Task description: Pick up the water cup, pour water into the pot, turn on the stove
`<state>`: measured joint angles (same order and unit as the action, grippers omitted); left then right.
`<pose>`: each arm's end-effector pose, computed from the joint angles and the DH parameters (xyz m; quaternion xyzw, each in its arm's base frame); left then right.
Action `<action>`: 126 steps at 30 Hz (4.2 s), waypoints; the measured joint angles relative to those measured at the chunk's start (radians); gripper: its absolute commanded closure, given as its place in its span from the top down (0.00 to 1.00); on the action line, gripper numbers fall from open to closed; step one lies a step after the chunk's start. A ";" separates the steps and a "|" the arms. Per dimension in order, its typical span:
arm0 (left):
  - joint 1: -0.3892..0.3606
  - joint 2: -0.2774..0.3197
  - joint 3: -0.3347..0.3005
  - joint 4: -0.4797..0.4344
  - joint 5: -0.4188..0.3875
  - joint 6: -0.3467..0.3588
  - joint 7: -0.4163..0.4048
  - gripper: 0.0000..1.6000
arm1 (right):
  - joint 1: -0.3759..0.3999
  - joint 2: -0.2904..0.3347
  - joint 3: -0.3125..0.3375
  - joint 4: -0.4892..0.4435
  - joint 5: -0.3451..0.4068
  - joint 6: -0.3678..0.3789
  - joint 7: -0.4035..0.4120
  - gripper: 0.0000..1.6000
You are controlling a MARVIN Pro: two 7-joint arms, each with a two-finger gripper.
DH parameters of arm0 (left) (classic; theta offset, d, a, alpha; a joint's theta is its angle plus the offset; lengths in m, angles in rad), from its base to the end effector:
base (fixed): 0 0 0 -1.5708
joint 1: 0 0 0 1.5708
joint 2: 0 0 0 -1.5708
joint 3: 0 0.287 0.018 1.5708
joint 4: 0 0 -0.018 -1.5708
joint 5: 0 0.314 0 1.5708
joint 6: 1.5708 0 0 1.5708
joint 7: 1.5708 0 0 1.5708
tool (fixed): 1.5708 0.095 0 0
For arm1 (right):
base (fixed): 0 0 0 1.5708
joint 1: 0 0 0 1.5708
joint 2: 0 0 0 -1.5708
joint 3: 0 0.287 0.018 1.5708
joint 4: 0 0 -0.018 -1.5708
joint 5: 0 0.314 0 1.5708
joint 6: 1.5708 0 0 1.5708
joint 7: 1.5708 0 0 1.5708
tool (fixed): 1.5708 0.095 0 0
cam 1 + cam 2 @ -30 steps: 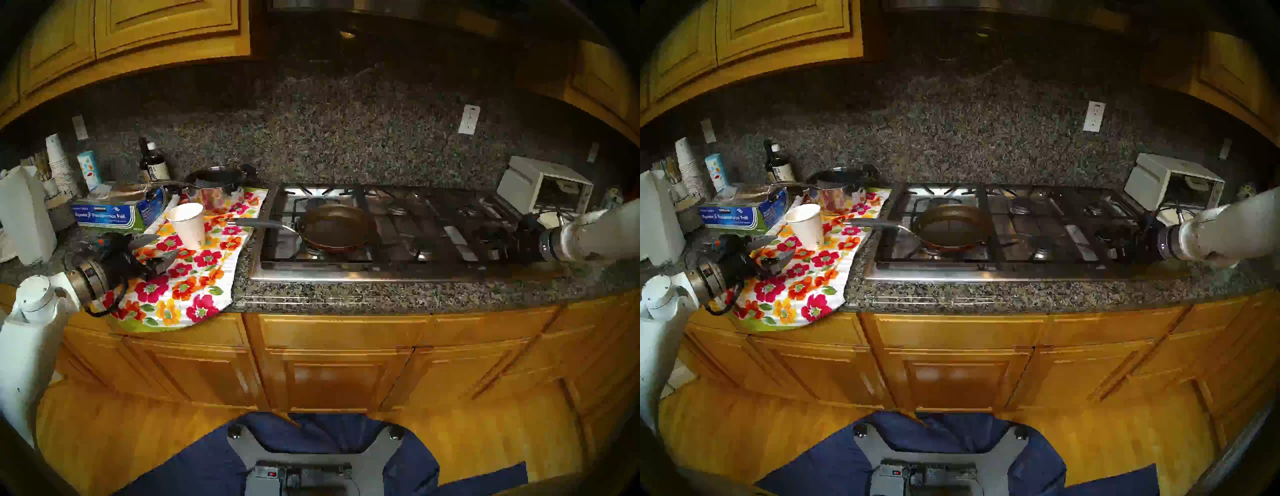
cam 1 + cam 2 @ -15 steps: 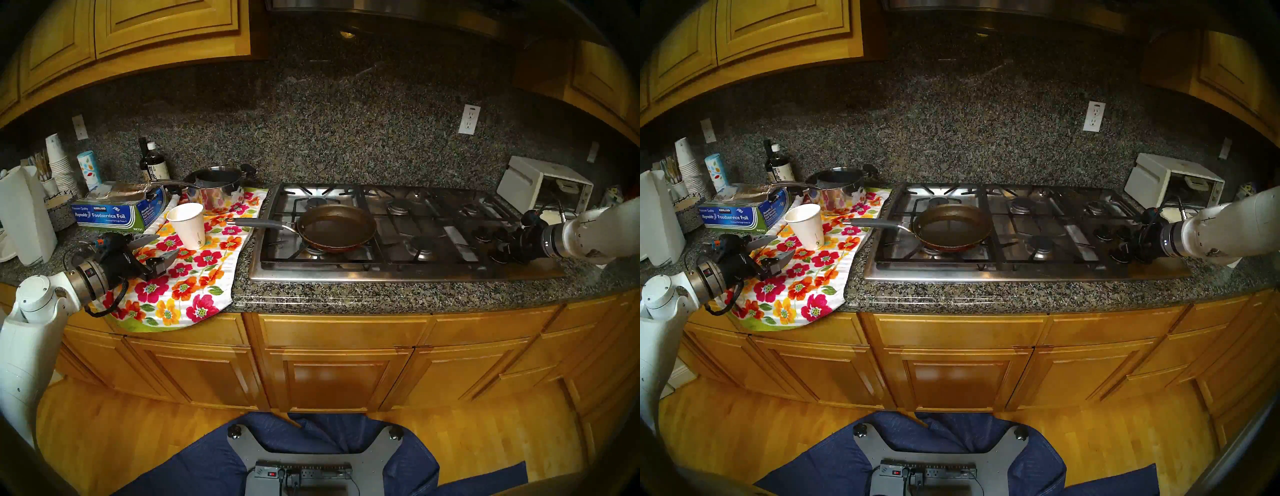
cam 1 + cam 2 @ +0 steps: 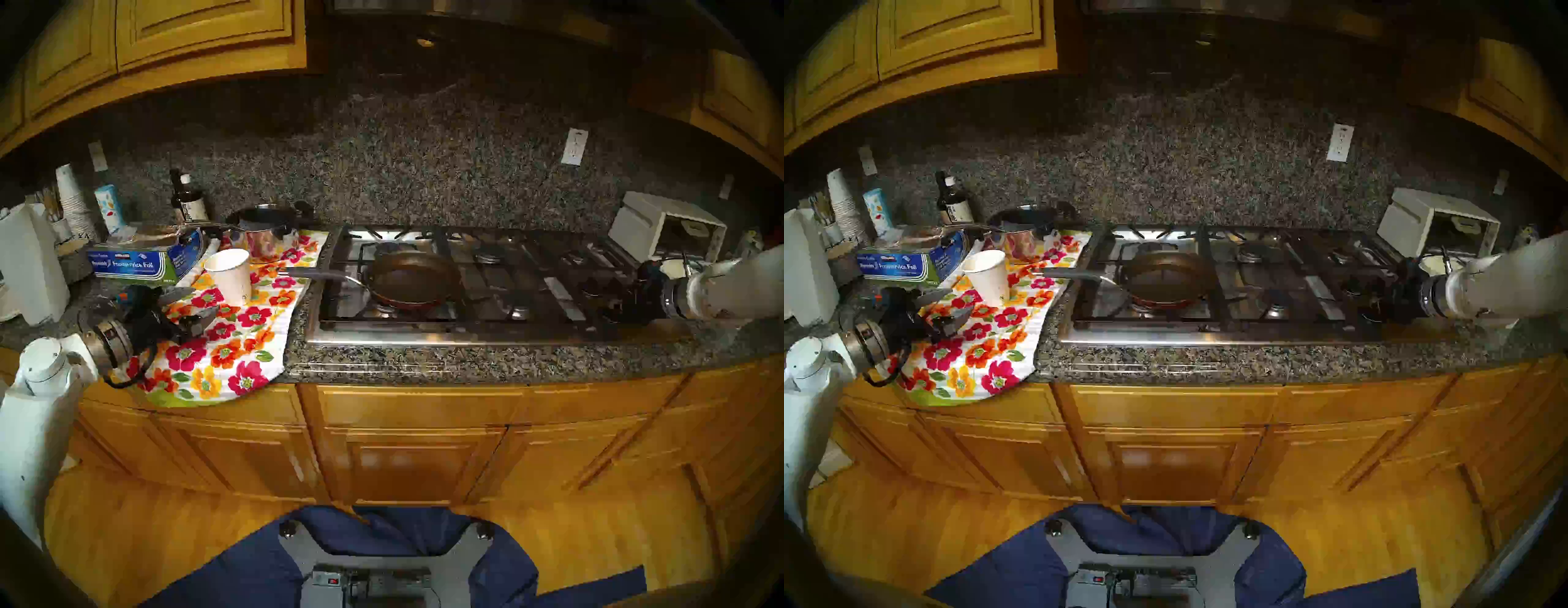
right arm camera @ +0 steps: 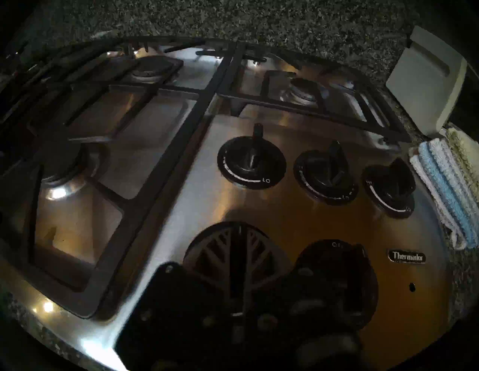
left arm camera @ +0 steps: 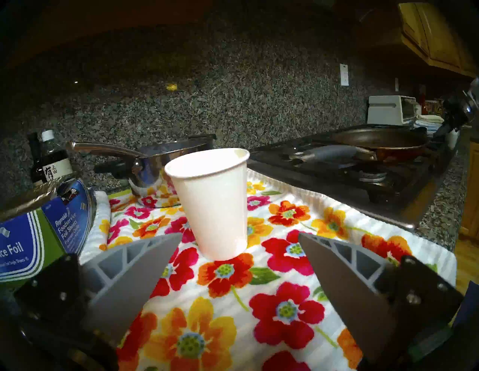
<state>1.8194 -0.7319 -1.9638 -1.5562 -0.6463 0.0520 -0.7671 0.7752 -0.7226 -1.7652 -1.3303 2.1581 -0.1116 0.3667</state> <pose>0.3528 0.2723 -0.1994 0.7242 -0.2341 0.6402 0.1048 0.4354 -0.3183 -0.1435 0.9075 0.1002 0.4078 0.0052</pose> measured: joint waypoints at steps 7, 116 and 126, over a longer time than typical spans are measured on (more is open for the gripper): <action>0.000 0.000 0.000 0.000 0.000 0.000 0.000 1.00 | -0.005 -0.002 -0.005 0.004 0.005 -0.008 0.010 0.00; 0.000 0.000 0.000 0.000 0.000 0.000 0.000 1.00 | -0.231 0.002 0.036 0.329 -0.451 -0.606 0.414 0.00; 0.000 0.000 0.000 0.000 0.000 0.000 0.000 1.00 | -0.238 0.021 0.057 0.386 -0.416 -0.587 0.458 1.00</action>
<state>1.8195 -0.7321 -1.9639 -1.5564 -0.6462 0.0520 -0.7674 0.5376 -0.7016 -1.7078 -0.9443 1.7420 -0.6985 0.8250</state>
